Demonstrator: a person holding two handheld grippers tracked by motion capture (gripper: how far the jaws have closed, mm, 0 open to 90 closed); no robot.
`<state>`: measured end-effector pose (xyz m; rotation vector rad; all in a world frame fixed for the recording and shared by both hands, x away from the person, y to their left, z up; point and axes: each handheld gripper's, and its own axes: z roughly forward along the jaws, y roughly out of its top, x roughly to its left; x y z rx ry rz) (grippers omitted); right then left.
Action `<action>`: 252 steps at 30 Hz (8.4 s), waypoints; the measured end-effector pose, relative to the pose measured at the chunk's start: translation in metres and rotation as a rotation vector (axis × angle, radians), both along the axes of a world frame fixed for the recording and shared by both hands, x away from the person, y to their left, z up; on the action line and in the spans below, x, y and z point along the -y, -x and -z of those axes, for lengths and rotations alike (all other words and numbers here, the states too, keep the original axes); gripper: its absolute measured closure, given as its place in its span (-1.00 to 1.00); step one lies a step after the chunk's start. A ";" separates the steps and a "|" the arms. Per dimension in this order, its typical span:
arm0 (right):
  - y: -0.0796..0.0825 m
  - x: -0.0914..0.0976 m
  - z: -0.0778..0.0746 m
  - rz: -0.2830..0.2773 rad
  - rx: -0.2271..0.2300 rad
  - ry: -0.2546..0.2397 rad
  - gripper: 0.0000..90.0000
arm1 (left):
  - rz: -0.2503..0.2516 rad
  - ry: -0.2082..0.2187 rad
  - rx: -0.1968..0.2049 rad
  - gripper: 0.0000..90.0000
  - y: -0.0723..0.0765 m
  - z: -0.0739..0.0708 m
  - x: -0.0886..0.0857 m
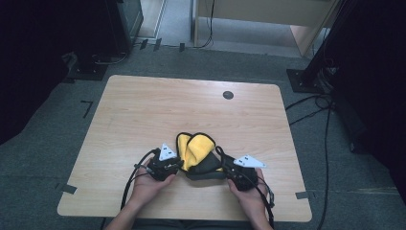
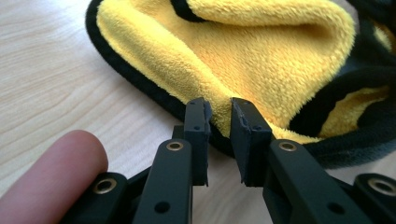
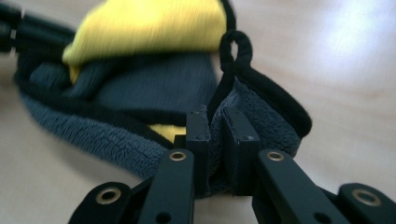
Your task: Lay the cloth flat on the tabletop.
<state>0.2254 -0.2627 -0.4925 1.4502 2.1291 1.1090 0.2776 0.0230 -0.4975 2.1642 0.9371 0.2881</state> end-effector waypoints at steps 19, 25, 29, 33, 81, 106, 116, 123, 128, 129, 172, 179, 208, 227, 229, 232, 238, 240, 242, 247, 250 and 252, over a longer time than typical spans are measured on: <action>-0.038 -0.019 -0.052 -0.065 0.206 -0.058 0.08 | -0.170 0.122 -0.069 0.01 -0.039 0.000 -0.005; -0.105 -0.043 -0.023 -0.095 0.063 -0.057 -0.14 | -0.139 0.086 -0.038 0.57 -0.034 0.002 -0.002; -0.117 -0.051 -0.003 -0.142 -0.018 -0.066 0.12 | -0.138 0.103 -0.032 1.00 -0.034 0.001 -0.010; -0.107 -0.050 -0.005 -0.181 0.025 -0.059 0.95 | -0.119 0.138 -0.027 1.00 -0.033 -0.002 -0.020; -0.132 -0.001 -0.050 0.100 0.293 -0.137 0.71 | -0.376 0.129 0.013 0.91 -0.056 -0.006 -0.095; -0.071 -0.153 0.006 -0.341 0.111 -0.020 0.88 | -0.387 -0.053 0.030 0.28 -0.058 0.014 -0.081; -0.050 -0.064 -0.010 -0.198 0.134 -0.020 0.98 | -0.402 -0.059 0.036 0.24 -0.058 0.015 -0.082; -0.021 0.012 -0.003 -0.046 0.069 0.013 0.98 | -0.414 -0.062 0.040 0.19 -0.059 0.015 -0.082; -0.002 0.049 0.007 0.038 0.020 0.030 0.98 | -0.417 -0.063 0.042 0.19 -0.059 0.015 -0.082; 0.001 0.057 0.009 0.052 0.015 0.042 0.98 | -0.417 -0.063 0.043 0.19 -0.059 0.015 -0.082; -0.205 -0.025 0.017 0.021 -0.058 0.026 0.28 | -0.389 -0.040 0.049 0.66 -0.069 0.016 -0.085; -0.209 -0.042 0.018 -0.040 -0.009 0.154 0.87 | -0.328 -0.032 0.015 0.93 -0.060 0.013 -0.094; -0.276 -0.224 -0.009 -0.228 0.104 0.044 0.41 | -0.255 0.056 0.009 0.32 0.003 0.008 -0.126; -0.137 0.019 -0.004 0.026 0.028 0.092 0.30 | -0.495 0.036 0.071 0.16 -0.017 0.008 -0.166; -0.126 0.032 0.004 0.044 -0.004 0.093 0.30 | -0.493 0.013 0.050 0.16 -0.020 0.012 -0.164; -0.116 0.042 0.014 0.058 -0.025 0.118 0.33 | -0.492 -0.015 0.032 0.16 -0.022 0.014 -0.164; -0.113 0.044 0.020 0.051 -0.020 0.128 0.91 | -0.482 -0.047 0.035 0.20 -0.018 0.015 -0.162; -0.119 0.042 0.020 0.055 -0.005 0.150 0.93 | -0.475 -0.059 0.038 0.21 -0.017 0.014 -0.161; -0.133 0.042 0.020 0.075 0.000 0.160 0.93 | -0.467 -0.057 0.037 0.21 -0.016 0.014 -0.160; -0.173 0.038 0.021 0.131 0.009 0.173 0.93 | -0.410 -0.045 0.037 0.16 -0.011 0.015 -0.154; -0.198 0.033 0.022 0.146 0.021 0.186 0.93 | -0.362 -0.029 0.026 0.12 -0.009 0.015 -0.149; -0.215 0.031 0.021 0.148 0.018 0.201 0.93 | -0.327 -0.022 0.029 0.08 -0.007 0.015 -0.146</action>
